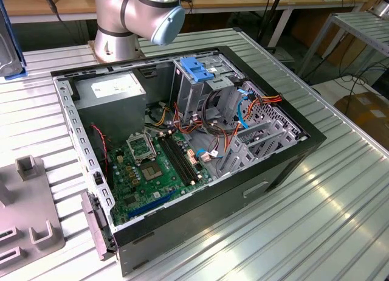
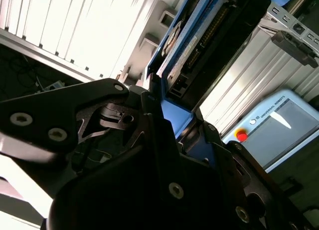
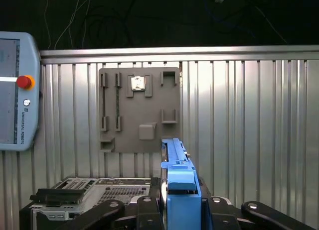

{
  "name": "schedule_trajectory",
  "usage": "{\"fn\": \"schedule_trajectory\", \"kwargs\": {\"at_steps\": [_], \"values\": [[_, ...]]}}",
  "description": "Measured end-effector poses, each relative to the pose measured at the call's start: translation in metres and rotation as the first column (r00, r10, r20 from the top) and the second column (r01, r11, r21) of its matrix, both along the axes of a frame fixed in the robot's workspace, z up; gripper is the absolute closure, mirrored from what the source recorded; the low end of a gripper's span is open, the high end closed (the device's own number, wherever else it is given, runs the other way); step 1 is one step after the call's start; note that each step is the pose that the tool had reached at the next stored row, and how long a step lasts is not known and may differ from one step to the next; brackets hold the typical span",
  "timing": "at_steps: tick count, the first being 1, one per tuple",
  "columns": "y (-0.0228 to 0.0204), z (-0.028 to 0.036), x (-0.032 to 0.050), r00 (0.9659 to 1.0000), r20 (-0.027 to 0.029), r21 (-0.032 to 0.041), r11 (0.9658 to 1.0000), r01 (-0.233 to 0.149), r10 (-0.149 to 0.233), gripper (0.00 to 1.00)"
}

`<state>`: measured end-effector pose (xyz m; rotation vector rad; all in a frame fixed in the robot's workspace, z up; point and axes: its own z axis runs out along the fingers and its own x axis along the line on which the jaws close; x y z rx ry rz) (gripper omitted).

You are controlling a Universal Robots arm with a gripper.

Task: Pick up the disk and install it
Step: 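Pick up the disk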

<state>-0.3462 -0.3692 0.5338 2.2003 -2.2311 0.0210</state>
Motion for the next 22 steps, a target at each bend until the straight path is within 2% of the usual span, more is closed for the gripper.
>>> {"fn": "schedule_trajectory", "kwargs": {"at_steps": [10, 12, 22], "values": [[0.0000, -0.0002, 0.0200, 1.0000, 0.0000, 0.0000, 1.0000, 0.000, 0.000, 0.63], [0.0000, -0.0003, 0.0278, 1.0000, 0.0000, 0.0000, 1.0000, 0.000, 0.000, 0.63], [0.0000, -0.0005, 0.0441, 1.0000, 0.0000, 0.0000, 1.0000, 0.000, 0.000, 0.63]]}}
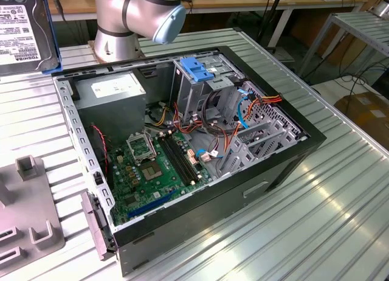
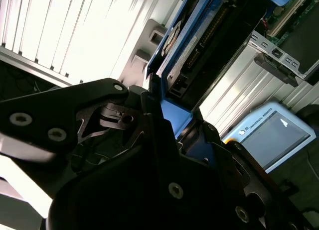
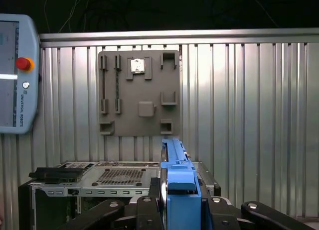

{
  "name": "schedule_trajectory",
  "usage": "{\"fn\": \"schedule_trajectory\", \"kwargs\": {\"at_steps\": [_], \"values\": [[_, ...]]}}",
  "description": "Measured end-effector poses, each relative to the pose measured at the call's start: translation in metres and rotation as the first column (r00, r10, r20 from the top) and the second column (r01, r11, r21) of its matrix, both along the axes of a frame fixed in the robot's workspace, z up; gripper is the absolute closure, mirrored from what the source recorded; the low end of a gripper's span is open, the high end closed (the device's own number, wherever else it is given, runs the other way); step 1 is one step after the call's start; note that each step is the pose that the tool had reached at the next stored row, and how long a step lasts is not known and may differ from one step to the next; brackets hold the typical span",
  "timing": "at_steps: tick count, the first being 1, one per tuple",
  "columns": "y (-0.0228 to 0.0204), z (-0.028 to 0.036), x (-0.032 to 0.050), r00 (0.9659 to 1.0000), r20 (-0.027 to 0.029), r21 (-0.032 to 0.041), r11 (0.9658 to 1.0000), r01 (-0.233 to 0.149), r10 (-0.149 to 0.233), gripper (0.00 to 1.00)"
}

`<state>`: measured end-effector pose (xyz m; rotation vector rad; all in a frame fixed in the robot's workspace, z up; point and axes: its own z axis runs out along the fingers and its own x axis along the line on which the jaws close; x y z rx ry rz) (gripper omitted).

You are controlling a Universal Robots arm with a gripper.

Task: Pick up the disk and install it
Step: 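Pick up the disk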

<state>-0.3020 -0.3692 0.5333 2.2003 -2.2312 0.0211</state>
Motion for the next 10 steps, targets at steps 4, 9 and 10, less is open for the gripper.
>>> {"fn": "schedule_trajectory", "kwargs": {"at_steps": [4, 9, 10], "values": [[0.0000, -0.0002, 0.0062, 1.0000, 0.0000, 0.0000, 1.0000, 0.000, 0.000, 0.63], [0.0000, -0.0003, 0.0120, 1.0000, 0.0000, 0.0000, 1.0000, 0.000, 0.000, 0.63], [0.0000, -0.0003, 0.0128, 1.0000, -0.0001, 0.0000, 1.0000, 0.000, 0.000, 0.63]]}}
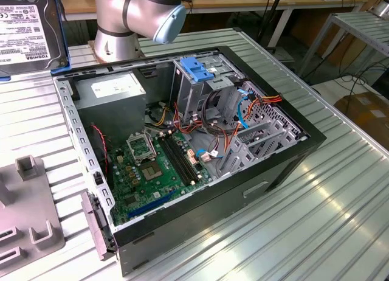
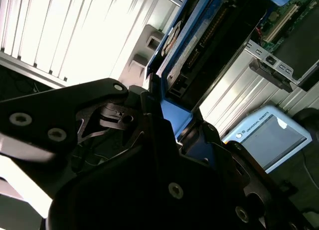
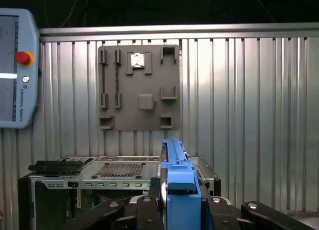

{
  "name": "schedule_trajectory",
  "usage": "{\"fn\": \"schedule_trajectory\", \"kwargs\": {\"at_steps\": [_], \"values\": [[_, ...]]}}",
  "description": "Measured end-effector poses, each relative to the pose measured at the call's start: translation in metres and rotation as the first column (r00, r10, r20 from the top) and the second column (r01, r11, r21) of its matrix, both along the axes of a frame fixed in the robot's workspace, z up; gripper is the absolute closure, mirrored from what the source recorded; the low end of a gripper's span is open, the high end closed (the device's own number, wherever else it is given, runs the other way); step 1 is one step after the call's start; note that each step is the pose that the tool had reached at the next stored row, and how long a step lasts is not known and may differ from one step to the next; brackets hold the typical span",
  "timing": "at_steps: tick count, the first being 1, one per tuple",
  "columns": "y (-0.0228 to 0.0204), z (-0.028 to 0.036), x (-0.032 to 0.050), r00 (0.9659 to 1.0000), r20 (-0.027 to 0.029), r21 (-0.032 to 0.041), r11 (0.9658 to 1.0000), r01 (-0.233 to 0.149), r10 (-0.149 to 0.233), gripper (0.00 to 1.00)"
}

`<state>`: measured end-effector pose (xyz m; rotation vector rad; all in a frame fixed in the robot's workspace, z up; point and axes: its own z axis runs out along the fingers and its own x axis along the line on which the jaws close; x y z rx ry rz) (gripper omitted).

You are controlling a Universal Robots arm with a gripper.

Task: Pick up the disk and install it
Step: 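Pick up the disk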

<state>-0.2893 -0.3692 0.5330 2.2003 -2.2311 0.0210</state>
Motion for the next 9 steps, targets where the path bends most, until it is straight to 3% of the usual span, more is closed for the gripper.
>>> {"fn": "schedule_trajectory", "kwargs": {"at_steps": [9], "values": [[0.0000, -0.0007, 0.0142, 1.0000, 0.0000, 0.0000, 1.0000, 0.000, 0.000, 0.63]]}}
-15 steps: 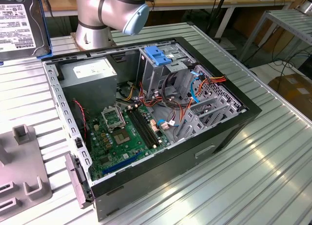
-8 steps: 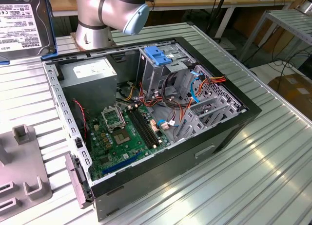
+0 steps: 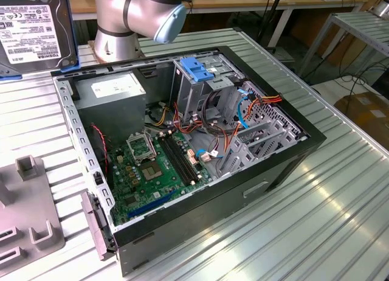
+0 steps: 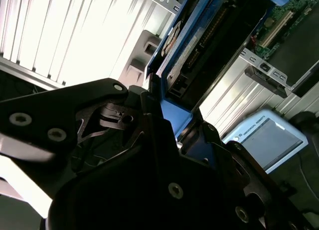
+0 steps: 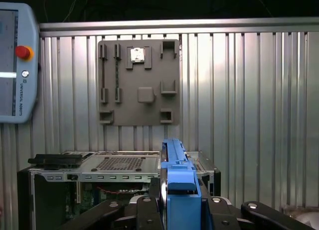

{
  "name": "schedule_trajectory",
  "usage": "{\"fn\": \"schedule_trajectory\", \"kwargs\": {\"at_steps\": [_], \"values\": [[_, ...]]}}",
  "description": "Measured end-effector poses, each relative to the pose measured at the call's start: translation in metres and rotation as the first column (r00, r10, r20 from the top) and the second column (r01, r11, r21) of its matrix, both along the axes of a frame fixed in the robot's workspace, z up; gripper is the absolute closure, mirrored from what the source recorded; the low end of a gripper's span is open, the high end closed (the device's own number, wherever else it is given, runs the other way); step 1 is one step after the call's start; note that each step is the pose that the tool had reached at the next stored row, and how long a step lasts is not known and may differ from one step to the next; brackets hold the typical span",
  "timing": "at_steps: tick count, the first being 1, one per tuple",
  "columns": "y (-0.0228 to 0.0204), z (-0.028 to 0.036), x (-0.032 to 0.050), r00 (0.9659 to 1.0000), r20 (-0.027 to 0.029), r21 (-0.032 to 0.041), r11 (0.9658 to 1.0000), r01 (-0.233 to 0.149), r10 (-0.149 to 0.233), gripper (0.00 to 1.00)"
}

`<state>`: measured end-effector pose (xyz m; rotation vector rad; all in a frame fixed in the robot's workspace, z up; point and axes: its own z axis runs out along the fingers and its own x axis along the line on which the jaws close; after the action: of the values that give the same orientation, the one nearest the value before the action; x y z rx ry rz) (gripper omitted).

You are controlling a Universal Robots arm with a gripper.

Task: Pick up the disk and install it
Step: 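Pick up the disk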

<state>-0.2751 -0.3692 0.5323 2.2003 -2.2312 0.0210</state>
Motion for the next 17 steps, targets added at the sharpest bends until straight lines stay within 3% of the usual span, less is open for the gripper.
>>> {"fn": "schedule_trajectory", "kwargs": {"at_steps": [12, 15, 17], "values": [[0.0000, -0.0006, 0.0180, 1.0000, 0.0000, 0.0000, 1.0000, 0.000, 0.000, 0.63], [0.0000, -0.0008, 0.0273, 1.0000, 0.0001, 0.0000, 1.0000, 0.000, 0.000, 0.63], [-0.0001, -0.0010, 0.0376, 1.0000, 0.0000, 0.0000, 1.0000, 0.000, 0.000, 0.63]]}}
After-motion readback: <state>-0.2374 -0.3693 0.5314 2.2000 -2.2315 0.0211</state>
